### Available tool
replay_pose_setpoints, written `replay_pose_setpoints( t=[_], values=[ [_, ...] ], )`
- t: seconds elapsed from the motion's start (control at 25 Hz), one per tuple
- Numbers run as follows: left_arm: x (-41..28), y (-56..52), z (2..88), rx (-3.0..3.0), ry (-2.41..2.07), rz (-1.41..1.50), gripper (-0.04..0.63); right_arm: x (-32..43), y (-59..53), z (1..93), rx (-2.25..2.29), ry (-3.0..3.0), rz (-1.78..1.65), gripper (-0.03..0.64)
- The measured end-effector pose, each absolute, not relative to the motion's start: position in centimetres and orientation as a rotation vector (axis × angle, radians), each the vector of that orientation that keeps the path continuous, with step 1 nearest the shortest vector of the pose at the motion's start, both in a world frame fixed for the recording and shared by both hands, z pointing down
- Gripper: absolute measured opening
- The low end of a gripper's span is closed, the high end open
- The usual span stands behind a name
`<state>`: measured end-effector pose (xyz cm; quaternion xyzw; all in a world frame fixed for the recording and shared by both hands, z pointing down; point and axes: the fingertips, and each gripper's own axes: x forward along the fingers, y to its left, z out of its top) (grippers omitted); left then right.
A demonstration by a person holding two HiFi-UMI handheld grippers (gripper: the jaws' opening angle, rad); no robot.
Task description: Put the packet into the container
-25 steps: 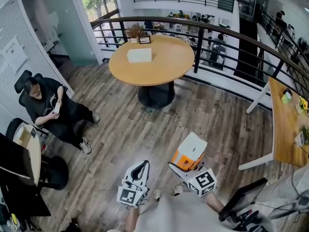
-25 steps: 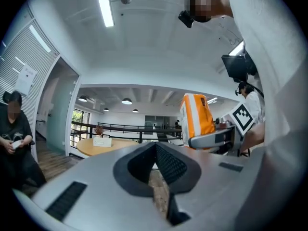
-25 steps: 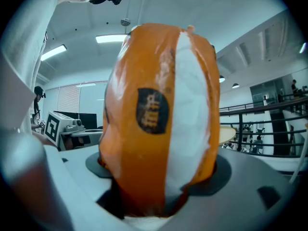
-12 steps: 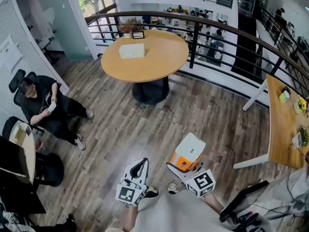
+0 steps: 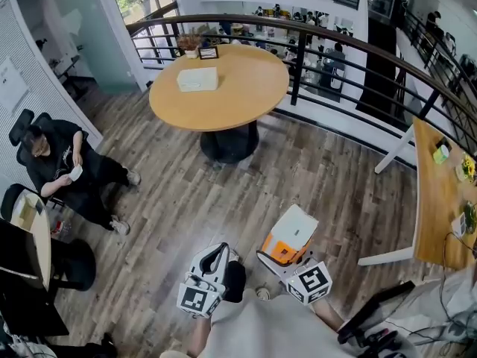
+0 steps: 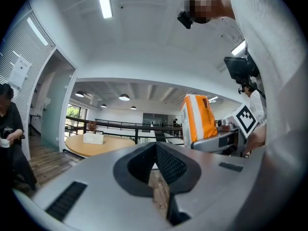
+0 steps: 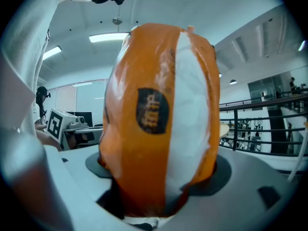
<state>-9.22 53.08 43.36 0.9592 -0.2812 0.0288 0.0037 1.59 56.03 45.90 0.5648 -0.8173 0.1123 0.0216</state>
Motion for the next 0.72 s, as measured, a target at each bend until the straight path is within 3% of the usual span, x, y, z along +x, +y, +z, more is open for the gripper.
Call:
replay_pose_setpoints(
  t=[0.72],
  values=[
    [-10.3, 30.8, 41.4, 3.008, -0.913, 0.002, 0.005, 1.0, 33.8, 42.8, 1.747, -2.528, 0.278, 0.416]
  ],
)
